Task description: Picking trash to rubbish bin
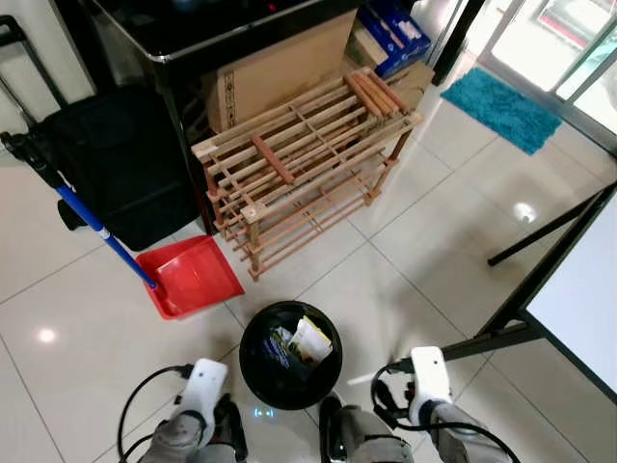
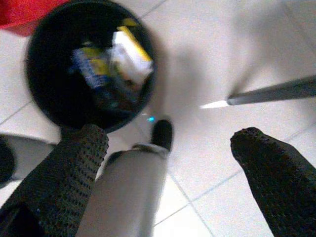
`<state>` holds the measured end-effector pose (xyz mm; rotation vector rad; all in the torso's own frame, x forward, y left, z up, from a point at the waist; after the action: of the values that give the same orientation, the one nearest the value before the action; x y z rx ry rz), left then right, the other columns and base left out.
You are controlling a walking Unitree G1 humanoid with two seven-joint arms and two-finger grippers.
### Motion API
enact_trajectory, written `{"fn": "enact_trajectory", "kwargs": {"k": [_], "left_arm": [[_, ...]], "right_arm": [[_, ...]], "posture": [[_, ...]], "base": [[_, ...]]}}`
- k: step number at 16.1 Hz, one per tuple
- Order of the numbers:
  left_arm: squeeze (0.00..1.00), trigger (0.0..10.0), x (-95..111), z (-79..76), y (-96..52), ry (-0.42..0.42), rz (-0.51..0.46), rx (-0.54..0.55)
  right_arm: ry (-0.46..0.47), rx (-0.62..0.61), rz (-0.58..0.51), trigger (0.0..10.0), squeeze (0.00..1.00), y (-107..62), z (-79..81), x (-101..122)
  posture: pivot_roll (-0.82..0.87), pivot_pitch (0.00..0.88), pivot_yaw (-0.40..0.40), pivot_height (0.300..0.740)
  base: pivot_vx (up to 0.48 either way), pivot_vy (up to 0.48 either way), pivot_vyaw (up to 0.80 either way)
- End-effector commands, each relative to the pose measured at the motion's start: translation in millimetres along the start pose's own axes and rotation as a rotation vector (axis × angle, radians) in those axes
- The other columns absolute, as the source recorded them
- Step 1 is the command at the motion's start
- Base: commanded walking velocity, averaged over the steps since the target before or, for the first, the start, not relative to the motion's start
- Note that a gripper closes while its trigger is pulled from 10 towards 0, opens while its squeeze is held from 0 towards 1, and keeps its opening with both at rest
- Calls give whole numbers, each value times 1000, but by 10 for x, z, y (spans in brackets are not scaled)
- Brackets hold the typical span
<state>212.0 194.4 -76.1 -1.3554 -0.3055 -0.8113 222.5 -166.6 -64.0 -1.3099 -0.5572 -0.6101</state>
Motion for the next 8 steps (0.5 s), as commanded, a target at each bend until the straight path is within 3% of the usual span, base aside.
{"fn": "enact_trajectory", "kwargs": {"k": [1, 8], "left_arm": [[0, 10000, -157, -12, -40, -19, 43, 12], [0, 10000, -110, 281, -66, 23, 5, 172]], "right_arm": [[36, -59, 32, 10000, 0, -31, -97, -152], [79, -185, -16, 10000, 0, -34, -203, -184]], "posture": [[-76, 192, -83, 740], [-45, 150, -79, 740]], "base": [[0, 0, 0], [0, 0, 0]]}}
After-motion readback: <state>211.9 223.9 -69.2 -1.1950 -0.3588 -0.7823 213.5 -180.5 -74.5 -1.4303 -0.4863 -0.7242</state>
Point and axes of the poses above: a point about 5 cm out from each wrist's last joint towards the gripper, its own y axis pointing out of the wrist towards the gripper, its own x axis along the axis of the wrist's last joint, z = x × y, the point moved 1 cm from there along y, pointing out of the wrist towards the gripper, and after that the axes turned 5 degrees about y, right-handed, at the moved point
